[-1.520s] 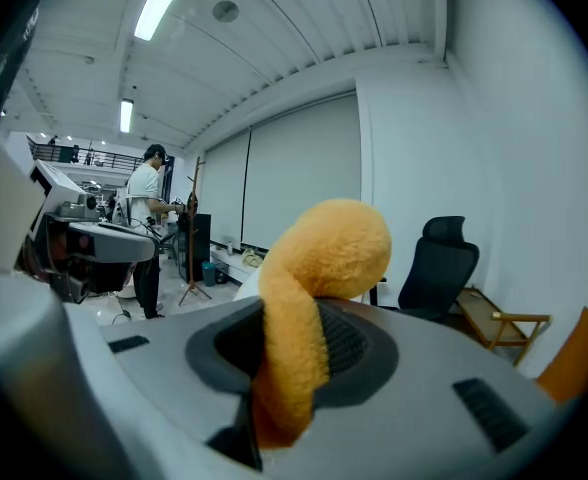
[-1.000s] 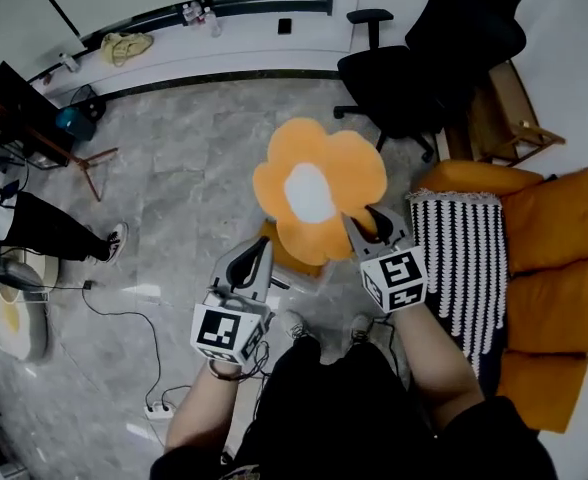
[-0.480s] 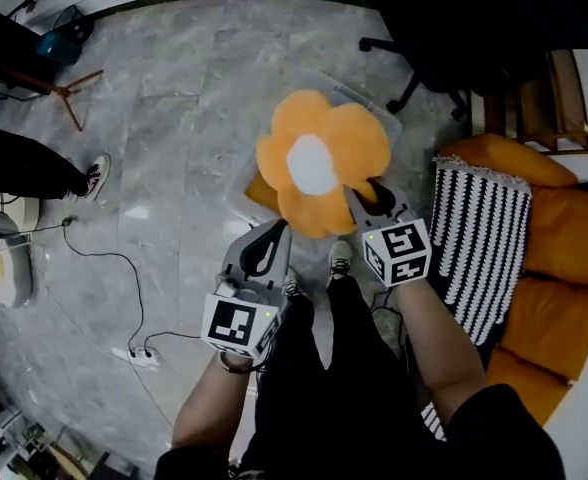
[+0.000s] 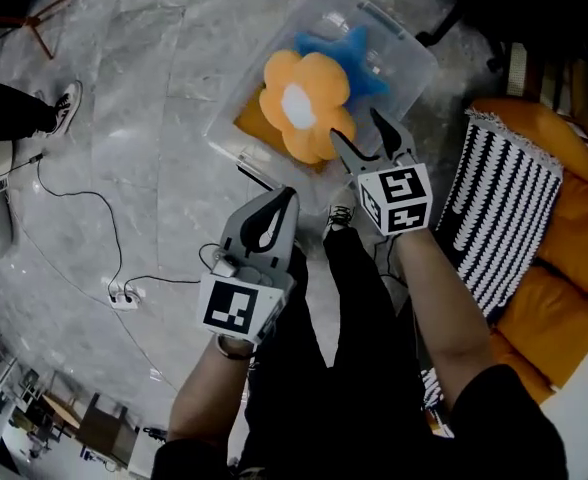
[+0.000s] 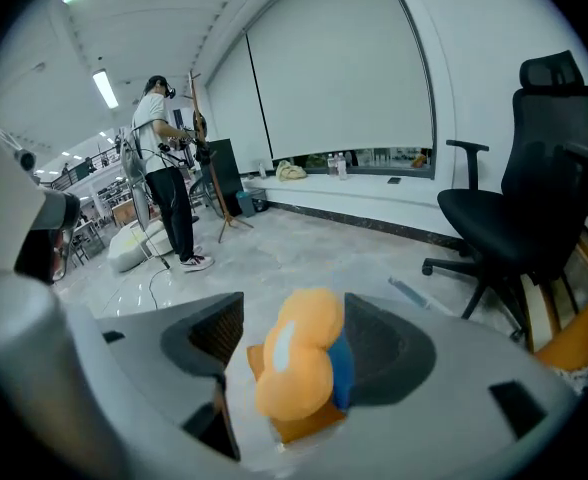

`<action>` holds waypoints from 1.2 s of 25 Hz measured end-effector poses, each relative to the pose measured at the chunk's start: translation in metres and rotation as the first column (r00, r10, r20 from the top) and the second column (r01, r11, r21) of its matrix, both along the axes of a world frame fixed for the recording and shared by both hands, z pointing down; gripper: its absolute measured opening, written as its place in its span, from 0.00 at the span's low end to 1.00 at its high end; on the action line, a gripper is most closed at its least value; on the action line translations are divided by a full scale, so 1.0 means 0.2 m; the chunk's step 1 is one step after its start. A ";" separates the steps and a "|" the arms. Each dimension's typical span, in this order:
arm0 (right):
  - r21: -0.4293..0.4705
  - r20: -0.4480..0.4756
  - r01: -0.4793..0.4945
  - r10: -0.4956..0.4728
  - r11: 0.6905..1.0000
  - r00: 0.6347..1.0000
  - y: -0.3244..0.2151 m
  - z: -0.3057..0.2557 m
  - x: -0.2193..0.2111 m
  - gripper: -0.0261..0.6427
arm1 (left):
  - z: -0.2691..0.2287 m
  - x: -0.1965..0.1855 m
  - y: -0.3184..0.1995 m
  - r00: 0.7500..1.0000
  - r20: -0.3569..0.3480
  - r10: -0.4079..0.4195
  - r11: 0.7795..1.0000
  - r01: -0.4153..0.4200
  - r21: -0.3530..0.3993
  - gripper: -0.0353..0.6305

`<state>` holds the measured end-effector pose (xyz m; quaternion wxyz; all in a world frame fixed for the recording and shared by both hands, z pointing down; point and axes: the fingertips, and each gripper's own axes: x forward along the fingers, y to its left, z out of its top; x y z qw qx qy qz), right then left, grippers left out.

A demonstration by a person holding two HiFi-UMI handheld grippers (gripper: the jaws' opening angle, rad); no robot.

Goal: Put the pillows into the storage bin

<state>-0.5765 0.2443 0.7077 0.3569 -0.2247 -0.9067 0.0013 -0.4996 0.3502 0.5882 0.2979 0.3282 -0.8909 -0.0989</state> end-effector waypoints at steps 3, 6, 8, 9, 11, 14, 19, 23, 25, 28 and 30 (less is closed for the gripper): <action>-0.006 -0.011 -0.002 0.002 1.000 1.000 0.02 0.06 0.03 0.52 | 0.07 0.01 0.04 1.000 -0.023 -0.005 1.000 0.004 -0.006 0.06; -0.006 -0.011 -0.006 0.006 1.000 1.000 0.04 0.07 0.05 0.52 | 0.08 0.01 0.07 1.000 -0.018 0.001 1.000 -0.001 -0.006 0.06; -0.005 -0.004 -0.010 0.010 1.000 1.000 0.05 0.03 0.06 0.52 | 0.05 0.01 0.09 1.000 0.000 0.012 1.000 -0.012 -0.006 0.06; -0.006 0.002 -0.013 0.014 1.000 1.000 0.05 0.01 0.06 0.52 | 0.03 0.00 0.09 1.000 0.010 0.017 1.000 -0.017 -0.006 0.06; -0.008 0.020 -0.019 0.020 1.000 1.000 0.06 -0.06 0.05 0.52 | -0.03 -0.01 0.10 1.000 0.021 0.021 1.000 -0.021 0.000 0.06; -0.011 0.066 -0.022 0.023 1.000 0.998 0.08 -0.22 0.03 0.52 | -0.15 -0.02 0.10 0.998 0.052 0.034 0.999 -0.035 0.008 0.06; -0.010 0.190 -0.035 0.036 0.999 0.981 0.10 -0.69 0.00 0.53 | -0.51 -0.06 0.11 0.982 0.160 0.095 0.995 -0.098 0.014 0.06; -0.011 0.291 -0.054 0.055 0.998 0.955 0.08 -1.17 0.12 0.53 | -0.89 0.00 0.07 0.957 0.242 0.159 0.986 -0.168 0.019 0.06; -0.010 0.350 -0.083 0.082 0.996 0.933 0.04 -1.42 0.22 0.53 | -1.07 0.05 0.02 0.933 0.305 0.189 0.977 -0.211 0.041 0.06; -0.002 0.449 -0.182 0.163 0.983 0.878 -0.08 -1.75 0.36 0.53 | -1.28 0.11 -0.10 0.888 0.380 0.259 0.947 -0.310 0.078 0.06; 0.004 0.496 -0.258 0.222 0.966 0.839 -0.18 -1.92 0.47 0.53 | -1.38 0.17 -0.19 0.859 0.405 0.315 0.918 -0.384 0.099 0.06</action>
